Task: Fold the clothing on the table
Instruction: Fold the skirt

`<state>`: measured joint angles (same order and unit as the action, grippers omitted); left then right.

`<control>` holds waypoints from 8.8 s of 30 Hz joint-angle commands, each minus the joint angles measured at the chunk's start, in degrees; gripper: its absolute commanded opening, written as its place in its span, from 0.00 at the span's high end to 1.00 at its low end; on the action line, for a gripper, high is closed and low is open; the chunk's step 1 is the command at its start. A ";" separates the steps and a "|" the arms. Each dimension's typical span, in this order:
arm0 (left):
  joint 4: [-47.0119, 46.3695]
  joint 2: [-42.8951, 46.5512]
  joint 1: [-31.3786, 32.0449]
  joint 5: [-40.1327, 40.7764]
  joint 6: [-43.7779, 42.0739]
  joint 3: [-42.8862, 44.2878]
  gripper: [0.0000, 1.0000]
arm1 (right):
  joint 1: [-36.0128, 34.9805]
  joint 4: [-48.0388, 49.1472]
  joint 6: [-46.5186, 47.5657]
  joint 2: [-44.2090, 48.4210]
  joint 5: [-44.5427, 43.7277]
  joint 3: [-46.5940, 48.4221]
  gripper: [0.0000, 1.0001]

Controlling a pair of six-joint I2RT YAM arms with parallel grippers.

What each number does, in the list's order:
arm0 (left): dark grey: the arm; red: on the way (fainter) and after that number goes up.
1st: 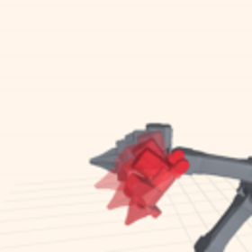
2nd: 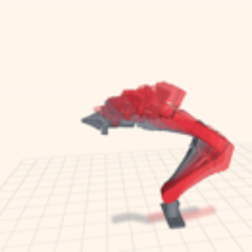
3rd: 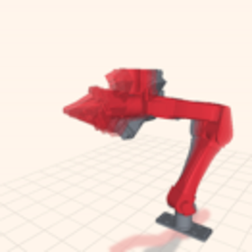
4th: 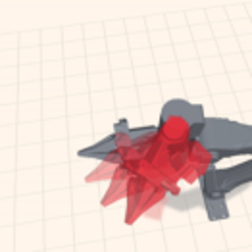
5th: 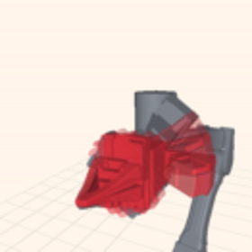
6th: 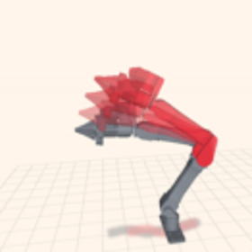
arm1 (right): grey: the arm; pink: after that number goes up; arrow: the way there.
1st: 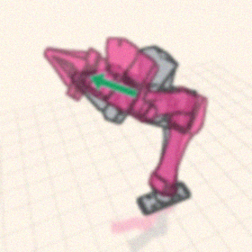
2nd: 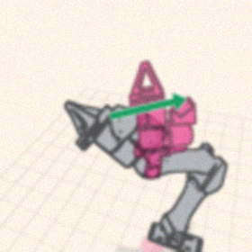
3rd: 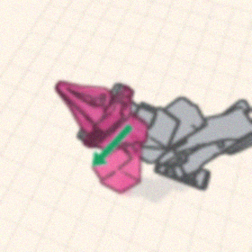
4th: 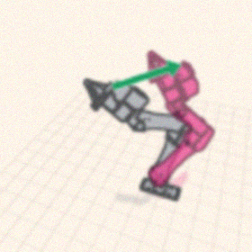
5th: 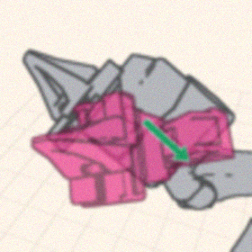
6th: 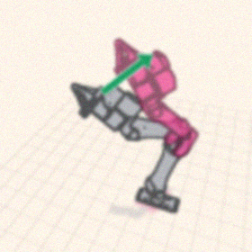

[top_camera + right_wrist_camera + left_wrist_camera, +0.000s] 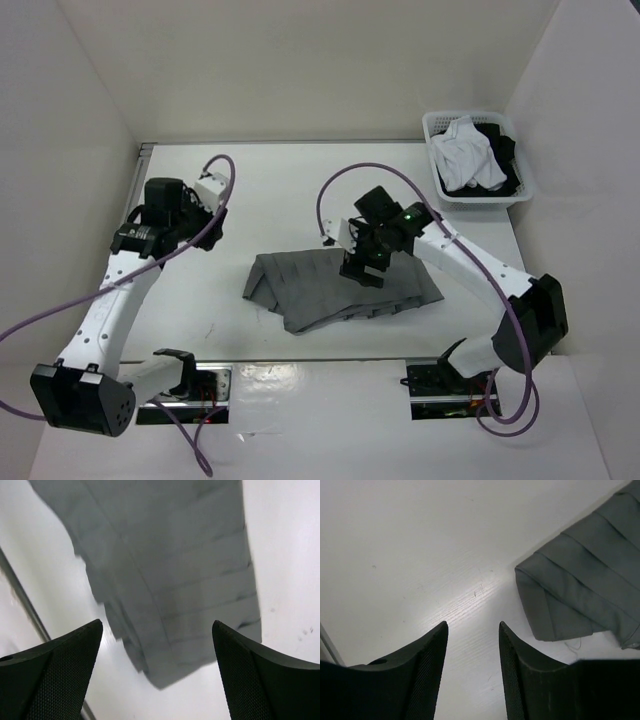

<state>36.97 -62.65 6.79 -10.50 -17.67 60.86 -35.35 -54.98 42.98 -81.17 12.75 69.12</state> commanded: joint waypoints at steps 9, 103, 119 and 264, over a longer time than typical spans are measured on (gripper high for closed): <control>-0.05 -5.46 -12.66 -7.78 14.86 3.75 0.28 | -17.64 19.91 -11.87 -11.46 -11.25 1.45 0.06; -8.85 -25.14 -4.50 -11.10 5.47 6.73 0.00 | -5.52 20.43 -23.74 -30.55 -21.19 13.41 0.01; -2.62 -43.76 -6.43 -19.73 -8.60 19.02 0.49 | 5.64 17.89 -20.75 -9.55 -8.54 7.27 0.01; -1.11 -44.49 -13.74 -26.94 -7.12 8.75 1.00 | 15.07 13.84 -29.79 -29.24 5.40 29.83 1.00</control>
<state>34.89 -108.33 -8.05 -36.51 -25.23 67.59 -15.57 -41.28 15.75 -118.04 26.68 94.06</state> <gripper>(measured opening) 0.019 0.015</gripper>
